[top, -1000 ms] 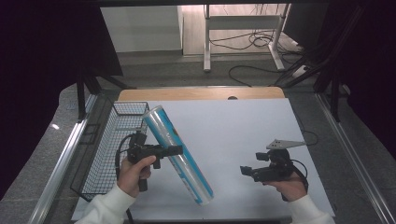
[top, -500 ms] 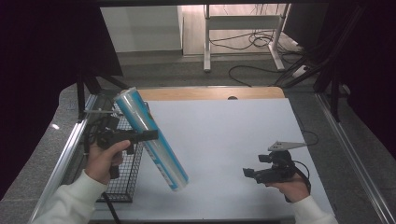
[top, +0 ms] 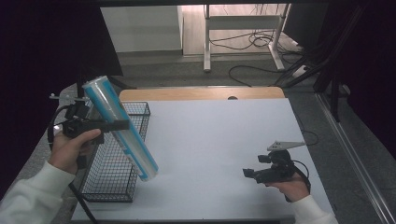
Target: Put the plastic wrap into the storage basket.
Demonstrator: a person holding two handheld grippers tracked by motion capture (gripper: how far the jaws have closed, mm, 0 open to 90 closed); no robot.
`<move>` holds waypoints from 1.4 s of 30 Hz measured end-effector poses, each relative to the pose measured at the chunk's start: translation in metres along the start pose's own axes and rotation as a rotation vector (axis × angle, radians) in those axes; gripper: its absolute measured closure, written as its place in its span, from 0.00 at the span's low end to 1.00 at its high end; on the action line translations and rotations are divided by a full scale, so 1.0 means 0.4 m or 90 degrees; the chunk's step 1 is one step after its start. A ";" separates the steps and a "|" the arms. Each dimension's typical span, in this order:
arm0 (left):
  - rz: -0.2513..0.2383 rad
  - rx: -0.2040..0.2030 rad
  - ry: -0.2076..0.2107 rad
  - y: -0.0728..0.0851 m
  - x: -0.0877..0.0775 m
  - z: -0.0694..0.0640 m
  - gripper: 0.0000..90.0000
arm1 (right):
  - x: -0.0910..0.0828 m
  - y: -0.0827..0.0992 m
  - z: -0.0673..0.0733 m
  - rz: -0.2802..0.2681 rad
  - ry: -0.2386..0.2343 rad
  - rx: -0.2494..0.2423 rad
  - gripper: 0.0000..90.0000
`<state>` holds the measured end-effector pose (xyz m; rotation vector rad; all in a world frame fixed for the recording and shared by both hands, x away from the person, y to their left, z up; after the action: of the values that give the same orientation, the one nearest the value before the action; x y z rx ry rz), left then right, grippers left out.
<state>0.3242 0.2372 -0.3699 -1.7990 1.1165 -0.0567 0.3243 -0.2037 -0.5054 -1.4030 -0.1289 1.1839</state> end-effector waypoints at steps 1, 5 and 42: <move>0.000 0.003 -0.004 -0.007 -0.008 0.003 0.36 | 0.002 0.000 0.000 0.000 0.000 0.000 0.10; 0.002 0.018 -0.026 -0.032 -0.043 0.015 0.36 | 0.003 0.003 -0.002 0.006 0.005 -0.003 0.10; 0.175 0.052 -0.167 0.077 -0.058 0.170 0.36 | -0.007 -0.001 -0.029 -0.003 0.029 0.010 0.10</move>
<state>0.3235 0.2986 -0.4186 -1.5169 1.1412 0.2860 0.3311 -0.2133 -0.5067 -1.4137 -0.0901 1.1459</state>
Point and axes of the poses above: each handheld gripper's, and its own axes: x roughly forward along the jaws, y roughly out of its underside, z roughly to its left, the point moved 8 cm from there along x, roughly forward along the jaws, and after that the axes turned 9 degrees about -z, right-handed, at the moved point
